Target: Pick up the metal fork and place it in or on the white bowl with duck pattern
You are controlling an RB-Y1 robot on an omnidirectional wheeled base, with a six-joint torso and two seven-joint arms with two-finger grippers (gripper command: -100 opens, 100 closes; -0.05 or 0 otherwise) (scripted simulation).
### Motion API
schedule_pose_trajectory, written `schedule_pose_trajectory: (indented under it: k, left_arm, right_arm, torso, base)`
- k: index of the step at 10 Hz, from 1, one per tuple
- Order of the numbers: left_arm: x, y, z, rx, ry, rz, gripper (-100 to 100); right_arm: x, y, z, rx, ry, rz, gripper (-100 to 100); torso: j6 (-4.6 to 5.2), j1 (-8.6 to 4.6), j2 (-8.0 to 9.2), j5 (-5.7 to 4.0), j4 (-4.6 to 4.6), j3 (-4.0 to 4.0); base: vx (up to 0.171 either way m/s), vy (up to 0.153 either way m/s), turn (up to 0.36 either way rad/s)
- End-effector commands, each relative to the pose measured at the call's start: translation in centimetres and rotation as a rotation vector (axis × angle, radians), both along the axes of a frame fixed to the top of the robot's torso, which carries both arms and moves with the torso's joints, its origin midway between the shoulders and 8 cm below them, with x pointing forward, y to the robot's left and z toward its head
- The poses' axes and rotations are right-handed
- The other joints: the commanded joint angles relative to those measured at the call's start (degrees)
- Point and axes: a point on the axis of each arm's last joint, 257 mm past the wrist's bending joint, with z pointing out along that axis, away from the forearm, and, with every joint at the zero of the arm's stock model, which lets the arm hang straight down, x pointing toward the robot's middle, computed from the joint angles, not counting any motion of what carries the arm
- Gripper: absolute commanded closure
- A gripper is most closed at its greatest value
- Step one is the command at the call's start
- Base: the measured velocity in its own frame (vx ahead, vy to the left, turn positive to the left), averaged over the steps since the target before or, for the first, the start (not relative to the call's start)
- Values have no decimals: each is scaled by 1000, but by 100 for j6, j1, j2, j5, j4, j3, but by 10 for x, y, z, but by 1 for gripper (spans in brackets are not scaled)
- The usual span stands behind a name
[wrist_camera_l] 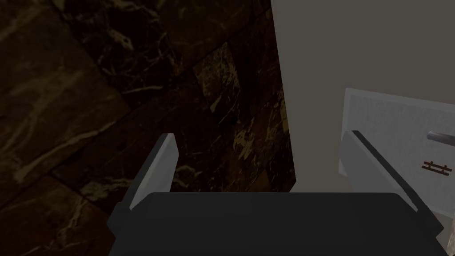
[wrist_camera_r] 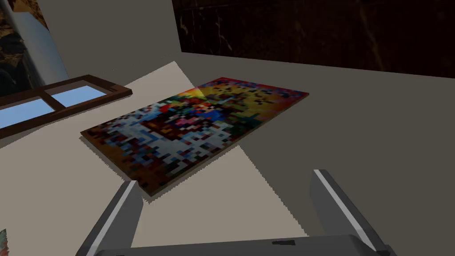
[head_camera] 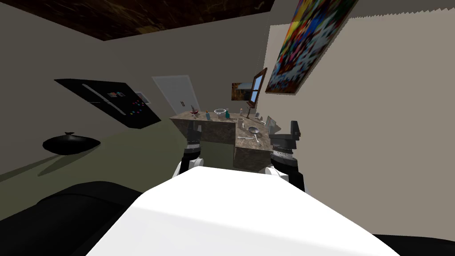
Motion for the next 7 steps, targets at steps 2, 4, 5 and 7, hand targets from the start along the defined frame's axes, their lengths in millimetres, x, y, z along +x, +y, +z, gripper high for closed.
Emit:
schedule_pose_trajectory:
  k: [2,4,5,7]
  left_arm:
    - [0,0,0,0,0,0,0]
    - [0,0,0,0,0,0,0]
    - [0,0,0,0,0,0,0]
    - [0,0,0,0,0,0,0]
  right_arm:
    - [7,7,-19,-55,48,22,-100]
    - [12,11,-41,-101,97,39,-100]
    - [15,13,-54,-127,127,50,-100]
    - [19,17,-85,-183,195,72,-100]
  torso:
    - [-1,0,14,0,2,7]
    - [-1,-6,46,-1,10,26]
    - [-1,-5,49,-1,11,29]
    - [0,3,52,1,12,30]
  base:
    - [-70,1,69]
    - [-133,-10,86]
    - [-126,26,98]
    - [-138,16,107]
